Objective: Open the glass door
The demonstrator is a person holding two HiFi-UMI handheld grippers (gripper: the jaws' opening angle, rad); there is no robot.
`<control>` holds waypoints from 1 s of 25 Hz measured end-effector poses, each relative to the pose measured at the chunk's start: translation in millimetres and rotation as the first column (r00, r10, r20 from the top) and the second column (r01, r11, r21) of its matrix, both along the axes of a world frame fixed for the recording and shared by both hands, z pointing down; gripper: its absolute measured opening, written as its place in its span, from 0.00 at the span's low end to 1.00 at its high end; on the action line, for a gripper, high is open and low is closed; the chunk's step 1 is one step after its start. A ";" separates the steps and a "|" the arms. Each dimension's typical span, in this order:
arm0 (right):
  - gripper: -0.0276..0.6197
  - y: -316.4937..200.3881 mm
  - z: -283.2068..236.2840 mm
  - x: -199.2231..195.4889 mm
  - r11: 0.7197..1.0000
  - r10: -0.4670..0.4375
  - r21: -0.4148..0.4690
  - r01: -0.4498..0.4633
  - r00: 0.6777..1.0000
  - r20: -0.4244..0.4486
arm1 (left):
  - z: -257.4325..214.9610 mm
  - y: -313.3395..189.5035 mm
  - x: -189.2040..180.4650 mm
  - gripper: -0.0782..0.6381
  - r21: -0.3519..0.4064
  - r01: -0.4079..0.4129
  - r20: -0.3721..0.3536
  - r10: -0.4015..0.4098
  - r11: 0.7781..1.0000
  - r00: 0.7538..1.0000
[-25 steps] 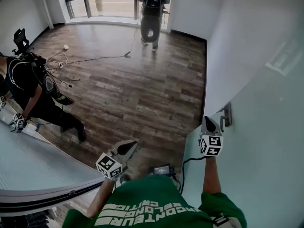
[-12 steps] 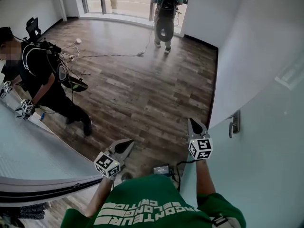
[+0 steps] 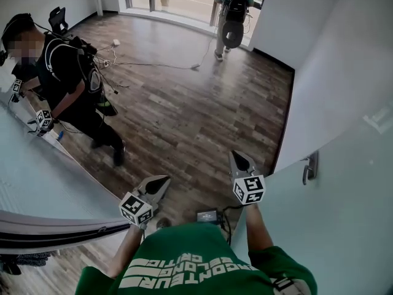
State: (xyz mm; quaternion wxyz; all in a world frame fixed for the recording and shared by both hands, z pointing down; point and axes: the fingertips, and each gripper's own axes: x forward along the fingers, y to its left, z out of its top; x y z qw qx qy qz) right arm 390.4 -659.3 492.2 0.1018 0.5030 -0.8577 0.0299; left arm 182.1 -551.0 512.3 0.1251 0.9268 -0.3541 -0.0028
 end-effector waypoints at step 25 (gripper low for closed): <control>0.03 -2.9 9.0 -29.4 0.996 -0.080 -0.034 0.079 0.996 -0.042 | -1.5 -7.4 -7.6 0.13 -0.001 0.028 -0.011 -0.028 1.000 1.000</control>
